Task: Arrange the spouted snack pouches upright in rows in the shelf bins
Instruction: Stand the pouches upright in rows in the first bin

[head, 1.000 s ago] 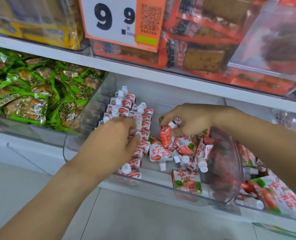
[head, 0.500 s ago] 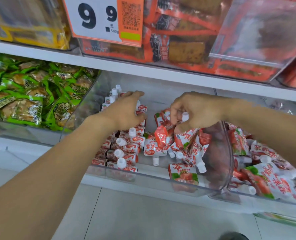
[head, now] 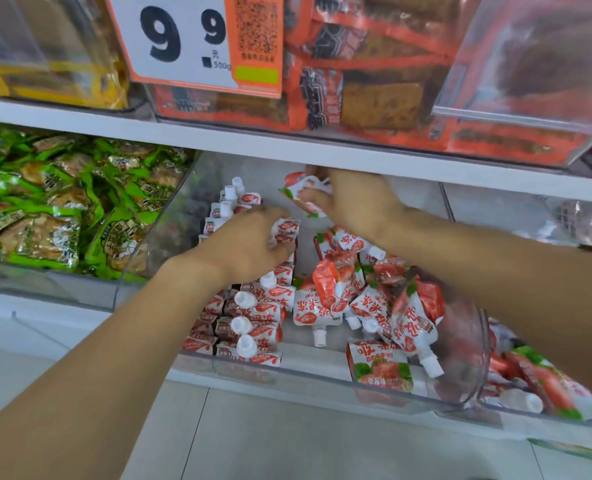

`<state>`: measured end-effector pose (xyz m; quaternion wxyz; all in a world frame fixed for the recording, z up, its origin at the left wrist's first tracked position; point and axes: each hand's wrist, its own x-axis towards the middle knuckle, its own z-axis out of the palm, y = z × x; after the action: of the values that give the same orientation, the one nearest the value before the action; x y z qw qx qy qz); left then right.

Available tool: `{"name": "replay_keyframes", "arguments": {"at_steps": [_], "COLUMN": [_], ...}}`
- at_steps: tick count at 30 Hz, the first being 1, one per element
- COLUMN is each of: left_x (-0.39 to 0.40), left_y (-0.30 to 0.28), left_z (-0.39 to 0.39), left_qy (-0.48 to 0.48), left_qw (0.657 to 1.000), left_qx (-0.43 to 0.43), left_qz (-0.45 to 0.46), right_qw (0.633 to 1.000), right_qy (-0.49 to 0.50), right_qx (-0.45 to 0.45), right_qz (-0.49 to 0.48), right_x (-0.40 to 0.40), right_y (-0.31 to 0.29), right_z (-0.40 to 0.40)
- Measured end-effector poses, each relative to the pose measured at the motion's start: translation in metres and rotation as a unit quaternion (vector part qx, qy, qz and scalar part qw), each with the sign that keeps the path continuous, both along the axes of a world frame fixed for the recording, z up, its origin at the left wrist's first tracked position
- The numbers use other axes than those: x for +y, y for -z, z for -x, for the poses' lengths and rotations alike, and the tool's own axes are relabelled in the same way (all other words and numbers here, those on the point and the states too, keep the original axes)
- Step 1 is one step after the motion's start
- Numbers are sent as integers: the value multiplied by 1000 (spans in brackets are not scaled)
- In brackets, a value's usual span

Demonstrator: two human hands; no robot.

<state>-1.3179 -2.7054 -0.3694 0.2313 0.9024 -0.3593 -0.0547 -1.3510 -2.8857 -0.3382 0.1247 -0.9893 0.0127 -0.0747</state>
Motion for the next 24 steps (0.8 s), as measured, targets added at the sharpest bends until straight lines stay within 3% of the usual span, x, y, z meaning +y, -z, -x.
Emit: {"name": "replay_keyframes", "arguments": {"at_steps": [4,7,13,24], "left_x": [7,8,7,5], "left_y": [3,5,1,0], "left_z": [6,7,5,8], "left_qy": [-12,-24,-16,-17], "left_qw": [999,999,999,998], "left_qx": [-3,-9,18,59], "left_qz": [37,47,35,5], "right_qw": [995,998,995,980], "right_qy": [16,-13,-32,-2], "right_qx": [19,-1,84,186], "right_qz": [-101,-55,34,-72], "right_x": [10,10,5,9], "right_y": [36,48,58,41], "right_z": [-42,-48,-61,-52]}}
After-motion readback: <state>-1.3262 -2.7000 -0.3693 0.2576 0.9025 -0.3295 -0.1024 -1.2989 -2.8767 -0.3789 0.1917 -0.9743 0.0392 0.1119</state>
